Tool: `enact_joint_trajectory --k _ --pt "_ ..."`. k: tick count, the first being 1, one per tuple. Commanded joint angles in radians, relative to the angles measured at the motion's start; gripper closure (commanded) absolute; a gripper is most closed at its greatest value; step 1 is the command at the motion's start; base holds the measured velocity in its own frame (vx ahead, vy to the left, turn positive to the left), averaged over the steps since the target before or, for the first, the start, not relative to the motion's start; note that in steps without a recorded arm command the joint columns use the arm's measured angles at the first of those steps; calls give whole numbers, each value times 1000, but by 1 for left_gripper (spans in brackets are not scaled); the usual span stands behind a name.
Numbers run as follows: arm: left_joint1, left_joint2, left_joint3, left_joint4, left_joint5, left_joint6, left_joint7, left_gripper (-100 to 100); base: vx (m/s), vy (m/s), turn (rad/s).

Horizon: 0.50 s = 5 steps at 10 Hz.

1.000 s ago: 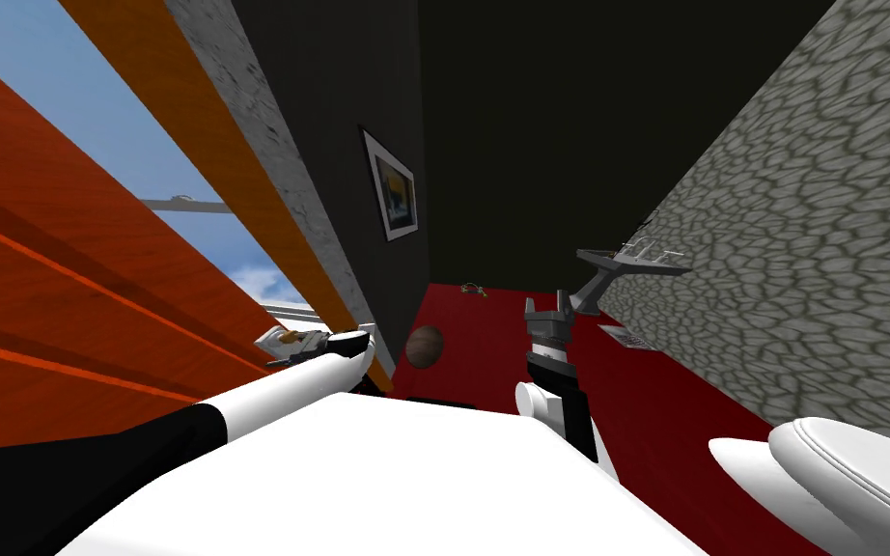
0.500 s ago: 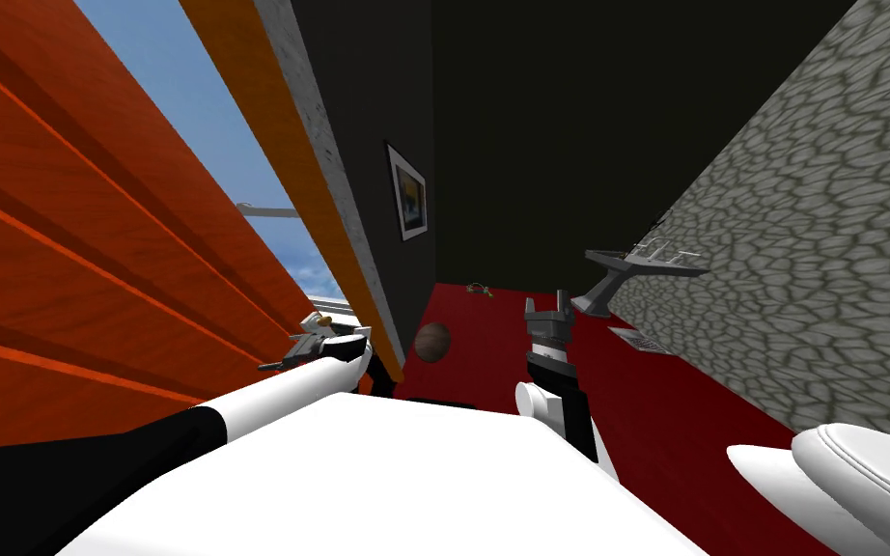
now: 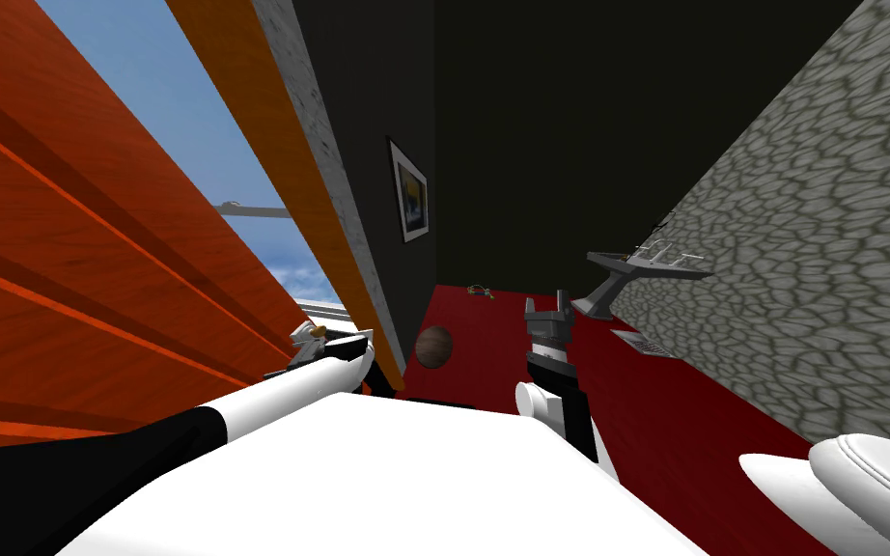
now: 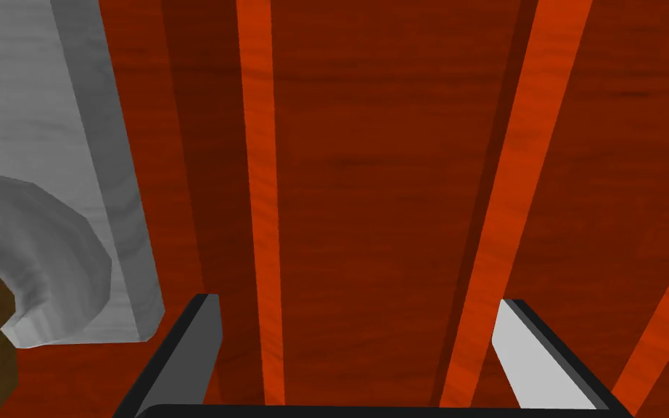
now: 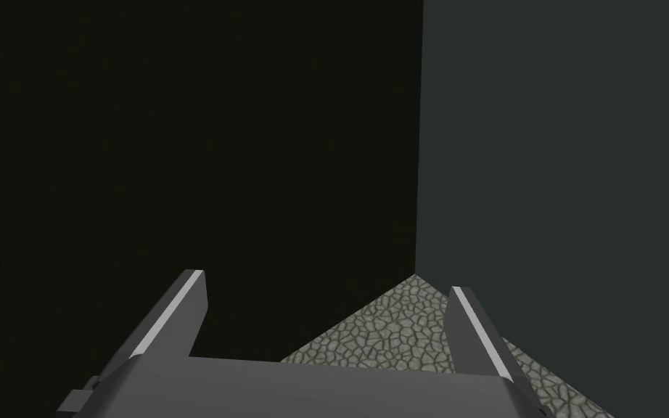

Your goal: Push the door open

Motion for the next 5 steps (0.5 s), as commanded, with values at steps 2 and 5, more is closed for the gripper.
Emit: enact_joint_trajectory --k 2,5 --pt "-17 -7 29 1 0 4 -1 -100 164 70 -14" --pt "-30 -7 39 3 0 5 -1 -100 102 21 -19"
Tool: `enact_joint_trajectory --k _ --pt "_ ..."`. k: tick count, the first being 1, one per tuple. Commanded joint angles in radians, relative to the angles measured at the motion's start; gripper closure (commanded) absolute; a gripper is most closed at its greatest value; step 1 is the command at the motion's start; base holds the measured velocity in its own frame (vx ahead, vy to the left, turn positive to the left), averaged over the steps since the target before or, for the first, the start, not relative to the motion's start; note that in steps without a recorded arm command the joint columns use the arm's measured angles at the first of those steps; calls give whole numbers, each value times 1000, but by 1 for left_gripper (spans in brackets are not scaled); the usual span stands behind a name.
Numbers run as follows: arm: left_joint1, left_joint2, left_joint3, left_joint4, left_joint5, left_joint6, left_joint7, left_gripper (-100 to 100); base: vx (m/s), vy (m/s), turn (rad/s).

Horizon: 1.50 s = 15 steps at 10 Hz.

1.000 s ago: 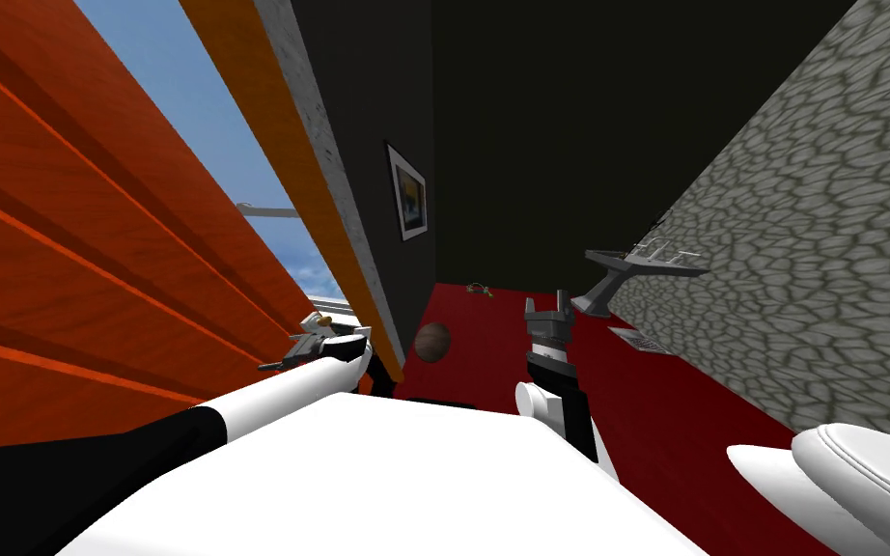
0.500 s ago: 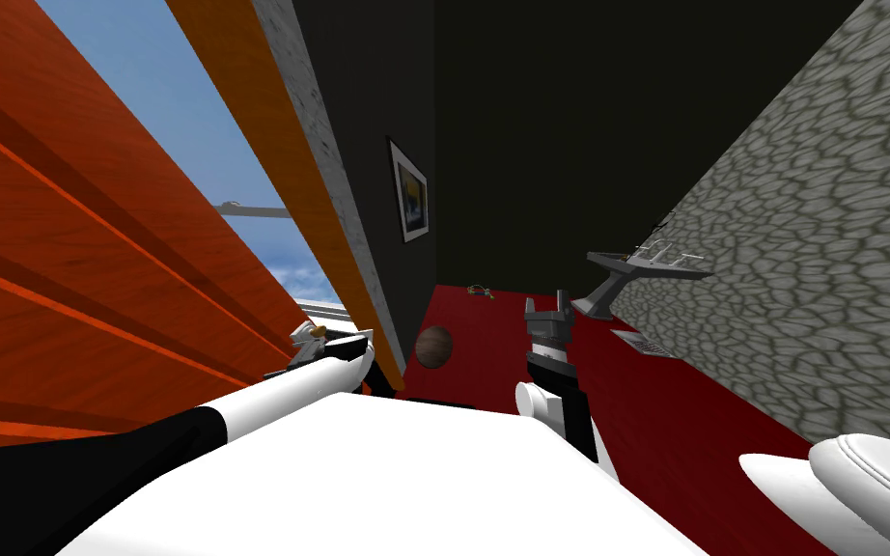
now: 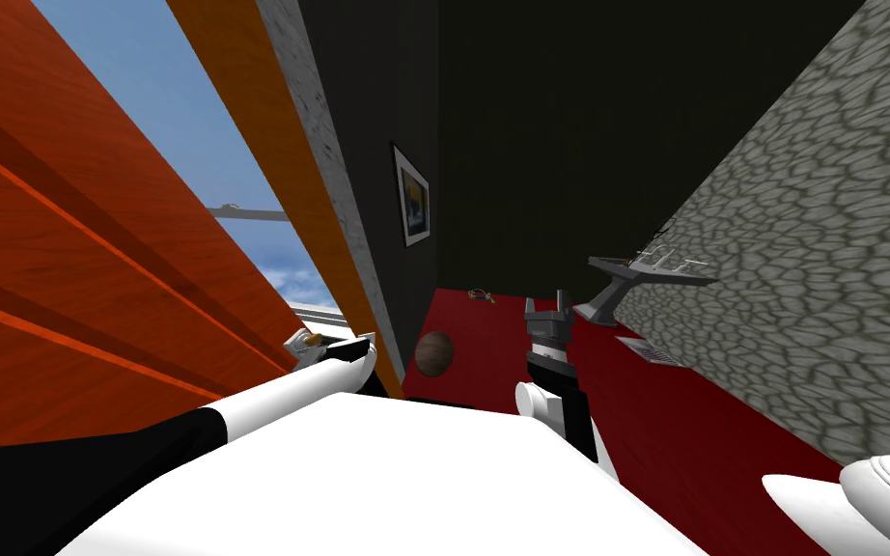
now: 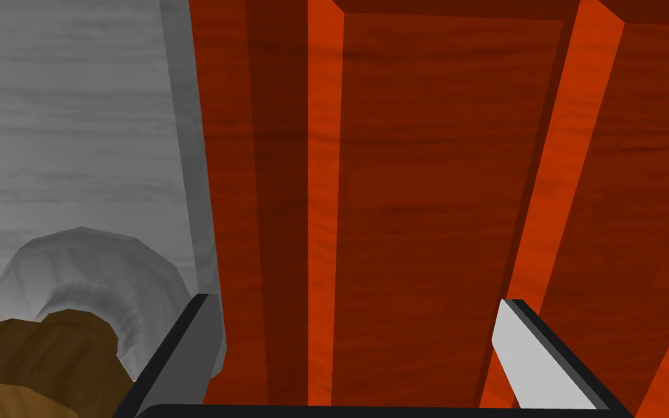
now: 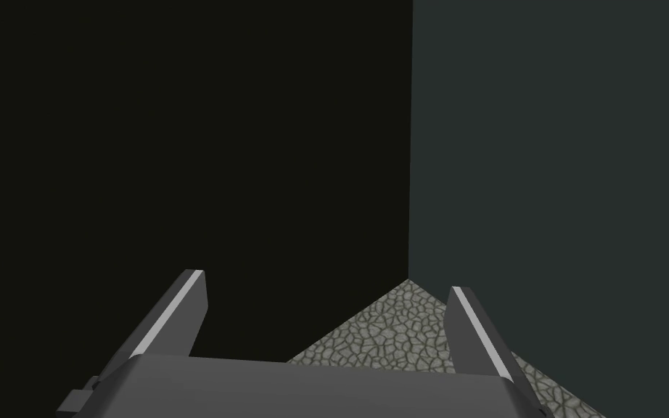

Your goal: Push the door open

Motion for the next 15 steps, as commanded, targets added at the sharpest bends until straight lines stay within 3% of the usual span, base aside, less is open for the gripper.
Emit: enact_joint_trajectory --k 1,9,10,15 --pt "-33 22 -12 11 1 -9 3 -100 52 11 15" --pt "-33 22 -12 11 1 -9 3 -100 -3 4 0" --pt "11 6 -27 -3 1 3 0 -100 -123 -40 59" --pt "27 40 -113 -10 3 2 -4 -100 -146 -14 33"
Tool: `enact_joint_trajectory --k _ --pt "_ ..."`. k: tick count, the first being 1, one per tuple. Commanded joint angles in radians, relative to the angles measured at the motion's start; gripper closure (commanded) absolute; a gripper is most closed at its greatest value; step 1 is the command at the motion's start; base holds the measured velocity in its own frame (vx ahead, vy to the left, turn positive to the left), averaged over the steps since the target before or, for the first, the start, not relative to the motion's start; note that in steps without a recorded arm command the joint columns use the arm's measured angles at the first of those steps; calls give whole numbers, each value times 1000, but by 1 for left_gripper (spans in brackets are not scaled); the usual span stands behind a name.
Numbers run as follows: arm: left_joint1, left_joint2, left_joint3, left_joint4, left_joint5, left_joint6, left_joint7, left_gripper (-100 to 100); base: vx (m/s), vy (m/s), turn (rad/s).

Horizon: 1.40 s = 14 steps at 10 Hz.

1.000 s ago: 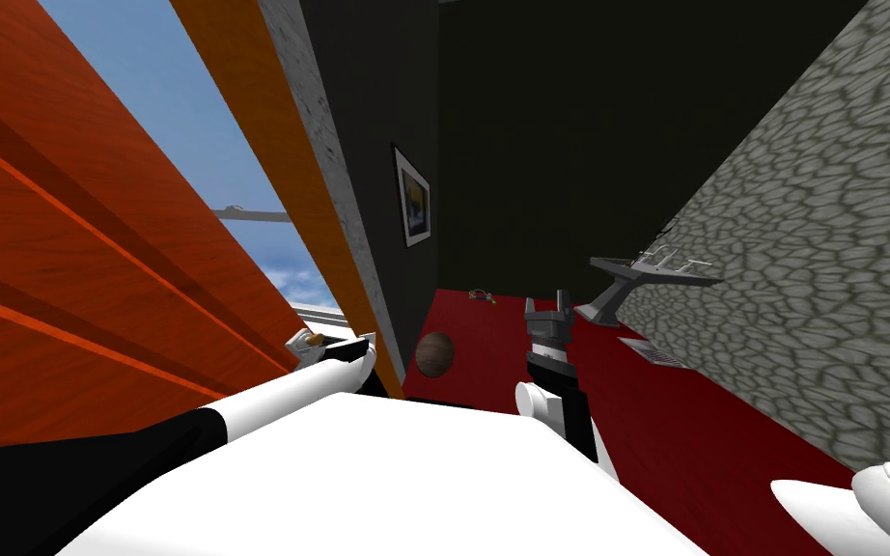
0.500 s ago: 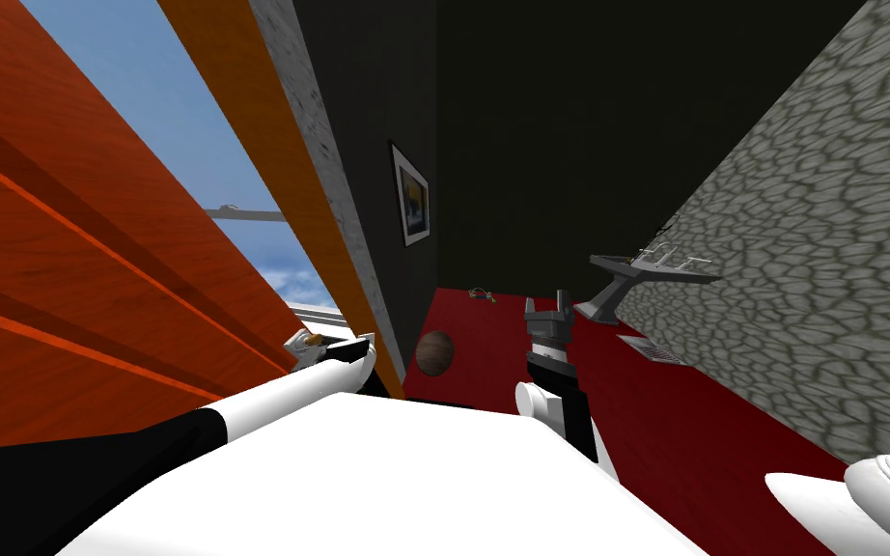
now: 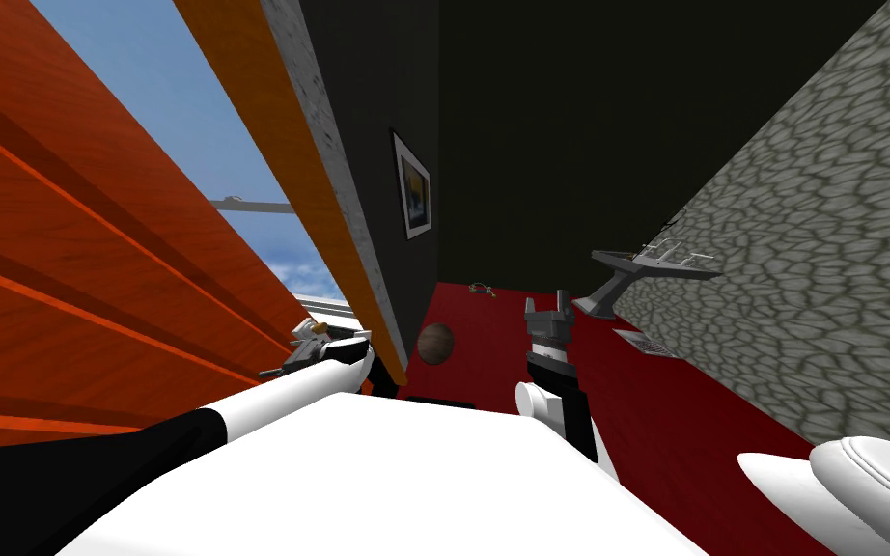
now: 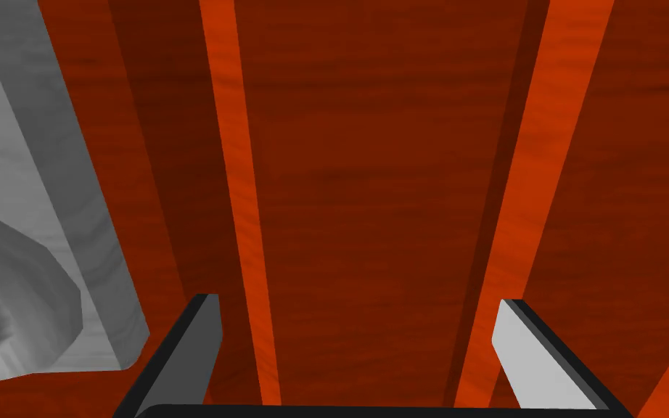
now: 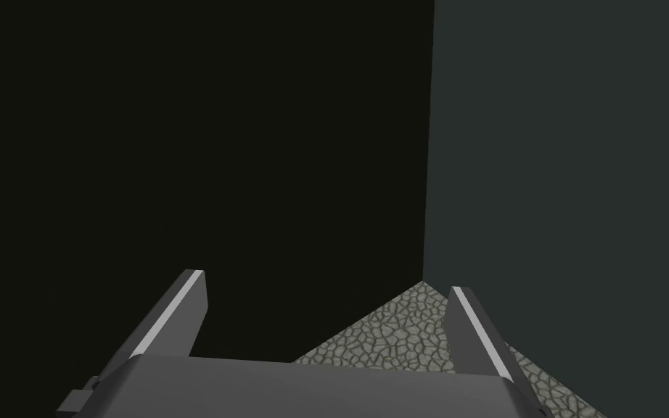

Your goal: Push the door open

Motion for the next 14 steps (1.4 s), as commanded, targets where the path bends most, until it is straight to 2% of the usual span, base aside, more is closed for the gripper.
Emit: enact_joint_trajectory --k 1,2,3,5,6,8,9,10,14 --pt "11 25 -13 29 0 -17 0 -100 -100 -22 47" --pt "11 25 -13 29 0 -17 0 -100 -49 -14 25" --pt "15 37 -41 26 1 -18 -3 -100 -112 0 27" --pt "16 47 -59 22 3 -19 -9 -100 -159 -8 43" --pt "4 41 -27 20 4 -20 -15 -100 -117 18 42" --pt "-8 32 7 20 5 -21 -18 -100 21 35 -7" --pt "-8 32 7 20 5 -21 -18 -100 75 20 -4" --pt "-20 25 37 22 5 -21 -20 -100 124 18 -37" --pt "-54 11 99 28 5 -22 -22 -100 213 39 -59"
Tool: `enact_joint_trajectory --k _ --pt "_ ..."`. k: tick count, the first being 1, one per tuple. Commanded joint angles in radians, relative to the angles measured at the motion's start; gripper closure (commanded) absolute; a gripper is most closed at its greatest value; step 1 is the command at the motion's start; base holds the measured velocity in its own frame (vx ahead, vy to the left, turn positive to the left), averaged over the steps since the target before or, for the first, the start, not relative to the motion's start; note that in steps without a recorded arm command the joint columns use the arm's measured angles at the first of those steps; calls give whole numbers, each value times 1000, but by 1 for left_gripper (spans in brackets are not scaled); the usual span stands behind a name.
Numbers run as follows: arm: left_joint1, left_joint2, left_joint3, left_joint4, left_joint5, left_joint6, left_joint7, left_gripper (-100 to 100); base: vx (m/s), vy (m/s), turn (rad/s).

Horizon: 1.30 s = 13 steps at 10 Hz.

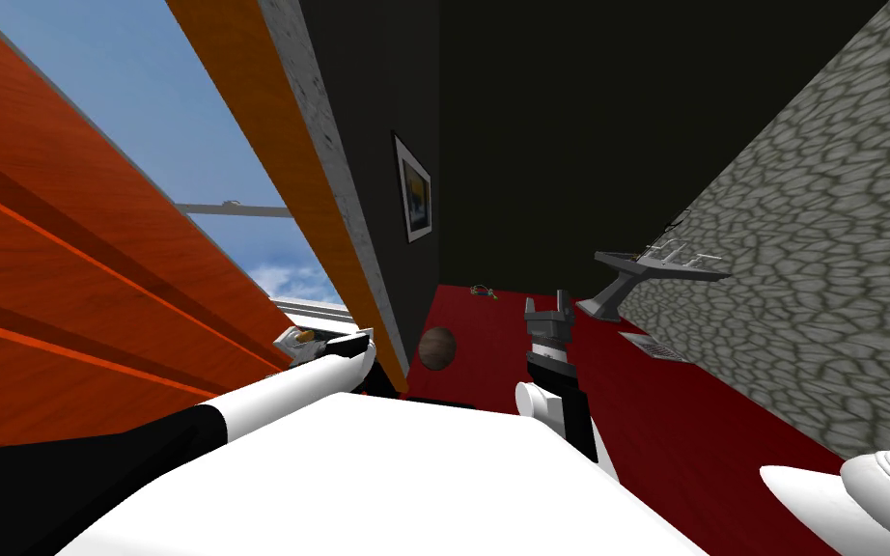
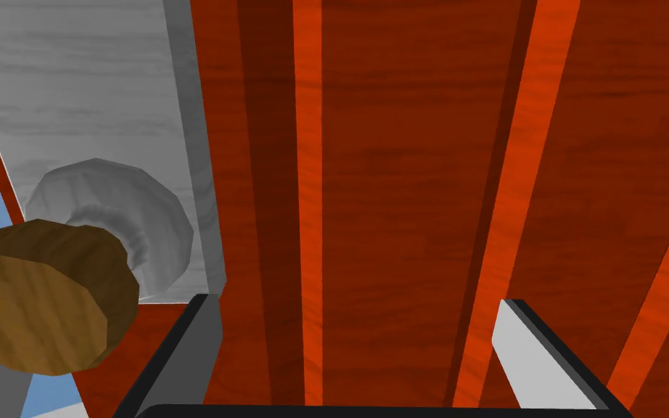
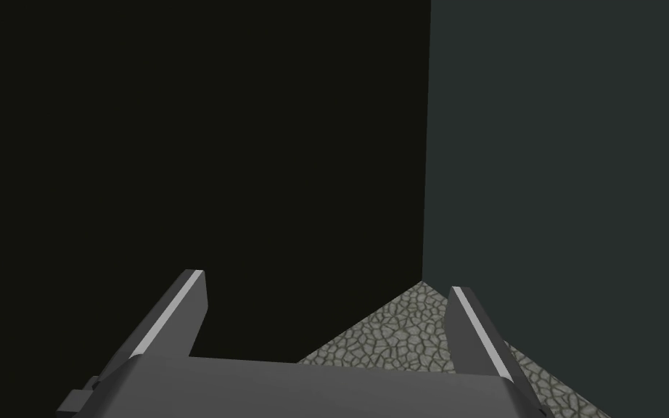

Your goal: Push the door open

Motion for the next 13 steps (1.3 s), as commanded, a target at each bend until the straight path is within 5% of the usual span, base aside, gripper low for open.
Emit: enact_joint_trajectory --k 1,13 --pt "-18 3 18 12 -1 -4 -1 -100 179 4 15" --pt "-29 2 25 14 -1 -4 -2 -100 22 0 -4"
